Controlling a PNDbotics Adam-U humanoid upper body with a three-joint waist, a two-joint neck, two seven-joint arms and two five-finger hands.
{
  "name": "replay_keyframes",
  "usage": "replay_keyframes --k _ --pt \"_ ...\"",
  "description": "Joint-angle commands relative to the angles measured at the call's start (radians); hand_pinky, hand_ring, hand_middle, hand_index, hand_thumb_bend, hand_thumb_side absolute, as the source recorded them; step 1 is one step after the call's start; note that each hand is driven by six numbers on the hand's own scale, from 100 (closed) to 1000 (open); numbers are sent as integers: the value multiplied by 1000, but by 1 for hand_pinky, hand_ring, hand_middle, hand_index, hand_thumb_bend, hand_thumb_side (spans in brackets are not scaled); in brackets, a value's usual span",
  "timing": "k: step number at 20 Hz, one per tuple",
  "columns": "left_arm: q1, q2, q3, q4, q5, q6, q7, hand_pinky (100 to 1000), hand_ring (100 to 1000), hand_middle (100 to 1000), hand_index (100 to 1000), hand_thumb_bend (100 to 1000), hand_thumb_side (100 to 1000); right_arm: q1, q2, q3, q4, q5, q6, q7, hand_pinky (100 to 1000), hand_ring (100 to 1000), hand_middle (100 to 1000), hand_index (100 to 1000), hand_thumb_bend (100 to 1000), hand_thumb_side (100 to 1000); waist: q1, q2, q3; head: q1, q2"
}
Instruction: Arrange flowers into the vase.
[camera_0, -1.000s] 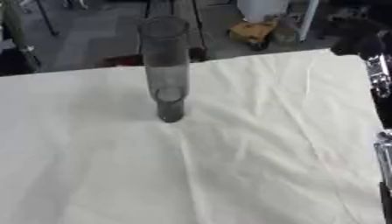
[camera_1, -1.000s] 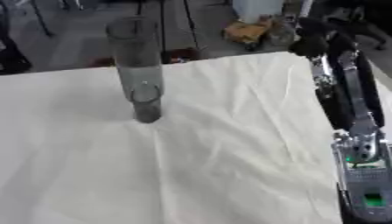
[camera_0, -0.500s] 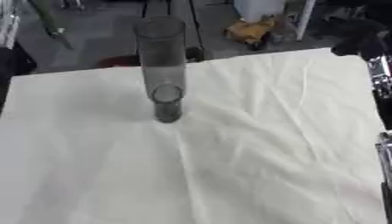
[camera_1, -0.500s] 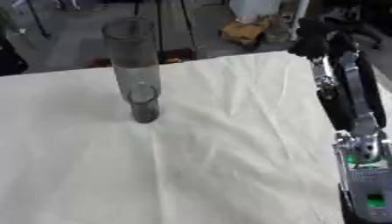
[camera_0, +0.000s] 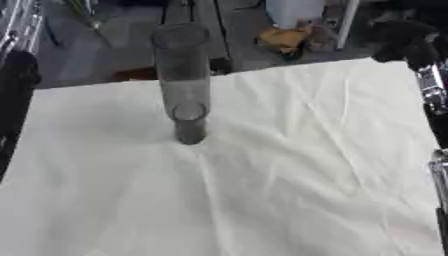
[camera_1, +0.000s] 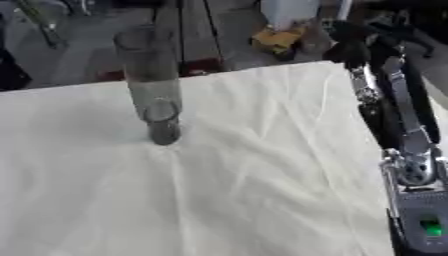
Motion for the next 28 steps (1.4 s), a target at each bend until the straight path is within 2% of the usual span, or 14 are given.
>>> replay_keyframes --k 1,10,24,28 --pt "-41 -3 14 -3 16 -31 15 100 100 100 100 100 735 -24 -27 10 -4 -14 -8 11 672 819 554 857 110 1000 0 -14 -6 18 -19" --pt "-92 -18 31 -2 28 -73 45 100 100 100 100 100 740 -33 -34 18 -4 -26 -12 20 672 821 552 857 110 1000 19 -2 -30 54 -44" --pt "-91 -38 16 12 -15 -89 40 100 100 100 100 100 733 -58 -46 21 3 -39 -17 25 674 824 548 858 119 1000 24 35 -59 80 -81" --pt "-84 -38 13 10 -52 -112 32 100 100 100 100 100 730 -66 -47 21 3 -41 -19 25 675 824 548 858 119 1000 24 43 -64 85 -93"
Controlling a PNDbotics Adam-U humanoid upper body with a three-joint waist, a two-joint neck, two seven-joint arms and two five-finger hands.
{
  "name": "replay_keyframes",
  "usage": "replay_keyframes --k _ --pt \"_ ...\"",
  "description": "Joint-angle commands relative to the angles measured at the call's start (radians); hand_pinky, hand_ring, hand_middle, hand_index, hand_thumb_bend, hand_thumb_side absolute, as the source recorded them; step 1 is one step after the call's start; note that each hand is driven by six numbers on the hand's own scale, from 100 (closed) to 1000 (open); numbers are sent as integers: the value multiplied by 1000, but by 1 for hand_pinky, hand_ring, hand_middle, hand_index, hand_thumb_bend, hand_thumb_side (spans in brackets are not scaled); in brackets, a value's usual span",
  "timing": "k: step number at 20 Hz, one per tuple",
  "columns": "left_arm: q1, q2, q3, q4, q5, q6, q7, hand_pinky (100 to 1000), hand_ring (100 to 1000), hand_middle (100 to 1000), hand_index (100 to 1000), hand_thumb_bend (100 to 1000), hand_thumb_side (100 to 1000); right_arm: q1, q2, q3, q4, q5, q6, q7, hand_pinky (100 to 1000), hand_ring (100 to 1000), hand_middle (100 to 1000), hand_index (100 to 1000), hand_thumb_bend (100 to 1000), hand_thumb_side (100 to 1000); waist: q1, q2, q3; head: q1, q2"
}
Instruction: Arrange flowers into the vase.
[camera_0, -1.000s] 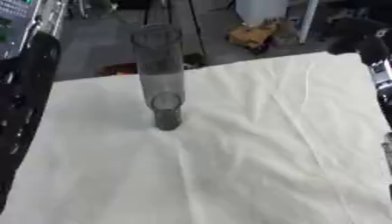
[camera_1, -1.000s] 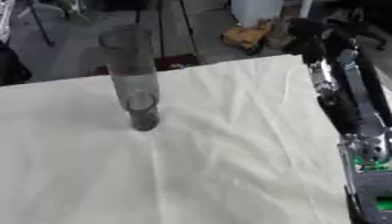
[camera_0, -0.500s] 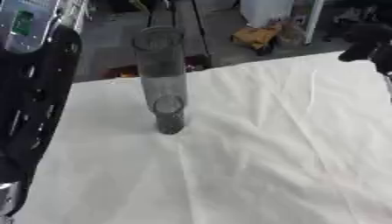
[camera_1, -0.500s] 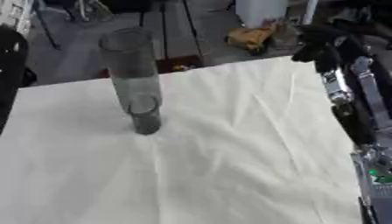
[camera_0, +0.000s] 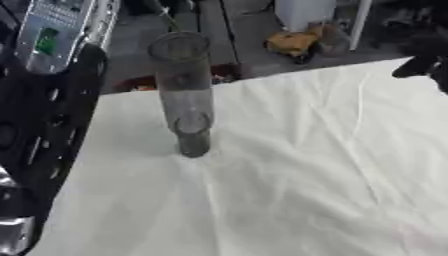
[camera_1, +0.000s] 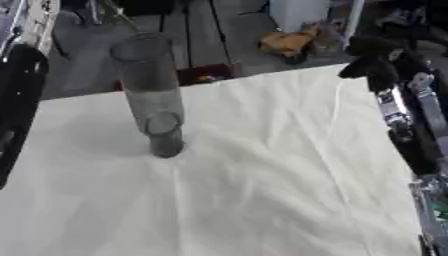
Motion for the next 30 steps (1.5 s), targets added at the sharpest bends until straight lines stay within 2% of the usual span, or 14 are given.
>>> replay_keyframes --k 1,5,9,22,30 --pt "-13 9 -2 -9 -33 -22 -8 100 100 100 100 100 731 -20 -26 -2 -7 -5 -3 2 675 824 548 858 121 1000 -6 -14 -3 7 -23" --pt "-8 7 -1 -5 -44 -35 -14 100 100 100 100 100 731 -23 -27 -2 -6 -6 -4 2 675 824 548 858 121 1000 -6 -11 -6 9 -30" --pt "0 3 -5 0 -44 -36 -14 100 100 100 100 100 733 -30 -34 -5 -4 -14 -4 -1 677 827 546 860 115 1000 -4 7 -14 13 -50" --pt "11 -4 -14 12 -50 -17 0 100 100 100 100 100 728 -27 -43 -15 -4 -22 -2 -13 679 830 543 862 123 1000 5 26 -24 18 -60" --pt "6 -5 -14 85 -78 -34 -6 100 100 100 100 100 746 -24 -47 -19 -6 -24 -1 -14 680 832 541 862 123 1000 11 31 -25 19 -68"
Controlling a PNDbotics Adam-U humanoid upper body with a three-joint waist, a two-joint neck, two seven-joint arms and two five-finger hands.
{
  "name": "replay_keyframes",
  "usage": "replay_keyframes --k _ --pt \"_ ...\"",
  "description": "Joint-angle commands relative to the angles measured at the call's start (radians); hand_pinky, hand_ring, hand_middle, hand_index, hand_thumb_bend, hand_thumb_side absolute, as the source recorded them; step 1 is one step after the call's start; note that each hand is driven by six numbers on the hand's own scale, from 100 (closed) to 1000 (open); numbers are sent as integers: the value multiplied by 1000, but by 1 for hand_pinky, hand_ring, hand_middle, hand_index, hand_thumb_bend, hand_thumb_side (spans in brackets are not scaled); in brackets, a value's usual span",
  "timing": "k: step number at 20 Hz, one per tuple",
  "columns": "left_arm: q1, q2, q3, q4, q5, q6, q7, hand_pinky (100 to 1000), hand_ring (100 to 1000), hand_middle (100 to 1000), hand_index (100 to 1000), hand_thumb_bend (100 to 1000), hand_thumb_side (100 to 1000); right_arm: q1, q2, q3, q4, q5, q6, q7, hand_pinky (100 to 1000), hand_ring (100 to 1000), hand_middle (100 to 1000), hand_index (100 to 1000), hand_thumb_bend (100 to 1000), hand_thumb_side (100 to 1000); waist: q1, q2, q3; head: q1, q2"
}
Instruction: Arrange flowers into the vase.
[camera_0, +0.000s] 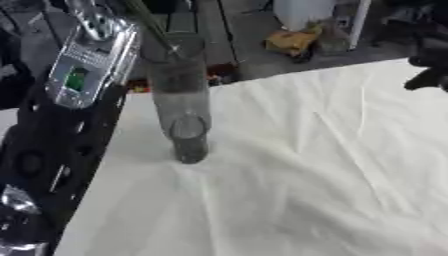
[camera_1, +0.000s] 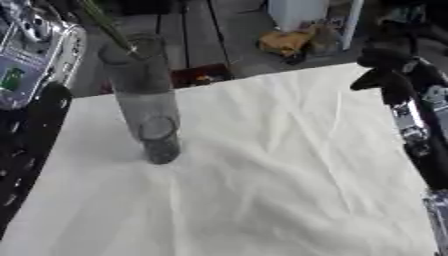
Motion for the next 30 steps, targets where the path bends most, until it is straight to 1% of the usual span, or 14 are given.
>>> replay_keyframes --k 1,8,10,12,15,16,17,19,23,26,30 --pt "-23 12 5 20 -11 -12 -2 100 100 100 100 100 746 -12 -28 -10 -11 -7 0 -4 680 832 541 862 123 1000 -6 -18 -1 3 -16" --pt "-21 14 5 58 -19 20 13 100 100 100 100 100 771 -6 -30 -14 -11 -8 1 -7 681 834 539 863 122 1000 -3 -15 -1 3 -16" --pt "-21 14 3 64 -23 35 12 100 100 100 120 100 785 -5 -30 -15 -11 -8 2 -8 681 835 539 863 122 1000 -2 -15 -1 3 -16" --pt "-21 15 1 70 -29 51 4 100 100 100 149 100 781 -4 -30 -15 -12 -8 2 -9 681 835 539 864 123 1000 -1 -16 0 2 -16" --pt "-20 15 -1 76 -44 77 -15 100 100 100 180 100 791 -3 -30 -16 -12 -8 2 -10 681 835 539 864 143 1000 0 -16 0 2 -15" --pt "-19 15 -1 79 -48 87 -22 100 100 151 205 100 800 -2 -30 -16 -13 -8 2 -11 681 835 539 864 149 1000 0 -17 0 2 -15" --pt "-18 14 -2 81 -52 96 -29 100 100 170 215 100 804 -2 -30 -17 -13 -8 2 -12 681 835 539 864 151 1000 0 -17 0 2 -15" --pt "-16 14 -1 87 -59 113 -39 100 150 217 239 100 814 -2 -30 -17 -13 -7 2 -13 681 835 539 864 155 1000 0 -17 0 2 -16" --pt "-13 17 1 100 -76 142 -46 100 192 250 254 100 822 -1 -29 -18 -14 -6 3 -15 681 835 538 864 158 1000 1 -18 2 1 -16" --pt "-9 20 1 104 -84 164 -50 100 235 282 282 100 825 0 -29 -19 -14 -6 3 -15 681 835 538 864 159 1000 1 -20 3 -1 -15" --pt "-3 26 1 109 -107 187 -50 113 263 300 300 100 824 3 -28 -21 -14 -5 3 -16 681 836 538 864 159 1000 0 -22 6 -3 -12"
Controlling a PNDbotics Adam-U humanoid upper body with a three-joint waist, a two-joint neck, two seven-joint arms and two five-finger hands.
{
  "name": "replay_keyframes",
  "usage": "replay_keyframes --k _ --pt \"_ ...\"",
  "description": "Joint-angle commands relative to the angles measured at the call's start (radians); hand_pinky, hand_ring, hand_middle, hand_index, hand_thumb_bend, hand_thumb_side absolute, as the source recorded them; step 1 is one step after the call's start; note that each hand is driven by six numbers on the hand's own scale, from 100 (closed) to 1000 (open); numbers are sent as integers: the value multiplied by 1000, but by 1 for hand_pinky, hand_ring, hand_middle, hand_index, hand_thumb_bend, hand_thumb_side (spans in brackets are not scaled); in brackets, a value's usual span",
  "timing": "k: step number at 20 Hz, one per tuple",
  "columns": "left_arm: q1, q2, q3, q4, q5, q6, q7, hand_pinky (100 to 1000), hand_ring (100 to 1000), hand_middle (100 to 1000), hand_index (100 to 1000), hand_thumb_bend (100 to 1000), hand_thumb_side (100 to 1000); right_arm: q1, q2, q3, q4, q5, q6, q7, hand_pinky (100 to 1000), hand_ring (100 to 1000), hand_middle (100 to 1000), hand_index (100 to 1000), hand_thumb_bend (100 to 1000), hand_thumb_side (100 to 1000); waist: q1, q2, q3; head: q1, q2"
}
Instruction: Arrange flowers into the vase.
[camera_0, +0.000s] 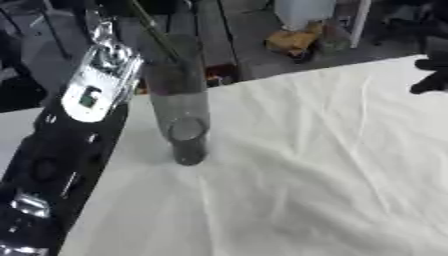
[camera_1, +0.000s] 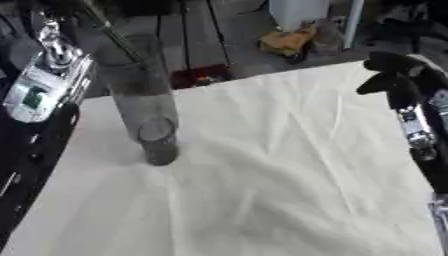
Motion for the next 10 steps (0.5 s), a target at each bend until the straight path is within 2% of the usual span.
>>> replay_keyframes --k 1,5,10 --pt "-16 26 1 -6 -24 19 -1 113 263 300 300 100 824 -7 -22 -9 -14 -4 0 -5 681 836 538 864 159 1000 -7 -28 2 -3 -7" --pt "-11 34 -2 0 -42 34 -6 121 287 315 319 100 811 -5 -23 -11 -14 -3 0 -5 682 836 538 864 159 1000 -7 -30 5 -5 -4" --pt "3 59 -14 13 -121 92 -29 148 345 368 383 100 782 3 -22 -16 -16 1 3 -10 682 836 538 864 160 1000 -6 -37 12 -13 2"
